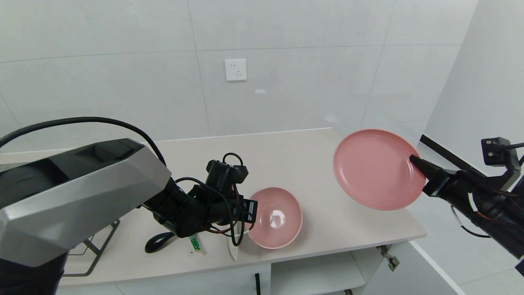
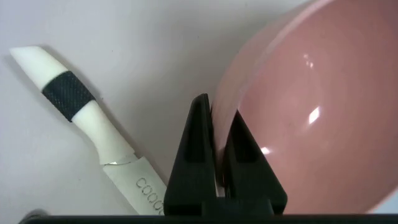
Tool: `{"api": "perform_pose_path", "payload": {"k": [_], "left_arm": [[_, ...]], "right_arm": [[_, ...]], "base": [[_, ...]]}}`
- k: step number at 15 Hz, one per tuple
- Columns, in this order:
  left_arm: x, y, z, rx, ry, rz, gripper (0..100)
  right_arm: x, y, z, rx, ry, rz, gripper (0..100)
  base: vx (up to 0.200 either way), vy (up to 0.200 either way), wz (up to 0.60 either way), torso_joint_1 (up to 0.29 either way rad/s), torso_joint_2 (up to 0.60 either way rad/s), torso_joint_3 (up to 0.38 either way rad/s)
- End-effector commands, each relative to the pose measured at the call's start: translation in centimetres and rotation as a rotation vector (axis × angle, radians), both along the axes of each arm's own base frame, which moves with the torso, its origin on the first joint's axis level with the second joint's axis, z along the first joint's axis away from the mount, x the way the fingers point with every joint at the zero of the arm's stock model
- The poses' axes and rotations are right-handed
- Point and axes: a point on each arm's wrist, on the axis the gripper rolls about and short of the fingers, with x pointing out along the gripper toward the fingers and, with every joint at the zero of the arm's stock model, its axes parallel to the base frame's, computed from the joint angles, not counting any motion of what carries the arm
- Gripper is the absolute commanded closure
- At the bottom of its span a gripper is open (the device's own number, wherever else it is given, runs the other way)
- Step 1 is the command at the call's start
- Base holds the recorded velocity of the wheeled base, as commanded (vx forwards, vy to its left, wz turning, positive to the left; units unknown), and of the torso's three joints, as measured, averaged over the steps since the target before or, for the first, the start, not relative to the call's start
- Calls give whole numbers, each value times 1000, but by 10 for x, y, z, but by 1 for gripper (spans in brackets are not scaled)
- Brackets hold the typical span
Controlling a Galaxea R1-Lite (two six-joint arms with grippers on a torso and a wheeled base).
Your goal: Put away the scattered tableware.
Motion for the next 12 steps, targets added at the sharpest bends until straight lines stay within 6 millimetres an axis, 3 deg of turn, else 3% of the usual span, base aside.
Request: {"api": "perform_pose_path", "payload": {"k": [1, 6, 12], "left_arm": [[-3, 2, 24, -31, -50, 2, 100], [-18, 14, 81, -102, -162, 10, 100], [-58, 56, 107, -106, -184, 55, 100]], "right_arm": [[0, 0, 0, 0, 0, 3, 100], [1, 1, 1, -1, -5, 6, 100], [2, 10, 17, 16, -80, 38, 100]], "base": [[0, 0, 0, 0, 0, 0], [0, 0, 0, 0, 0, 0], [0, 0, 0, 0, 0, 0]]}}
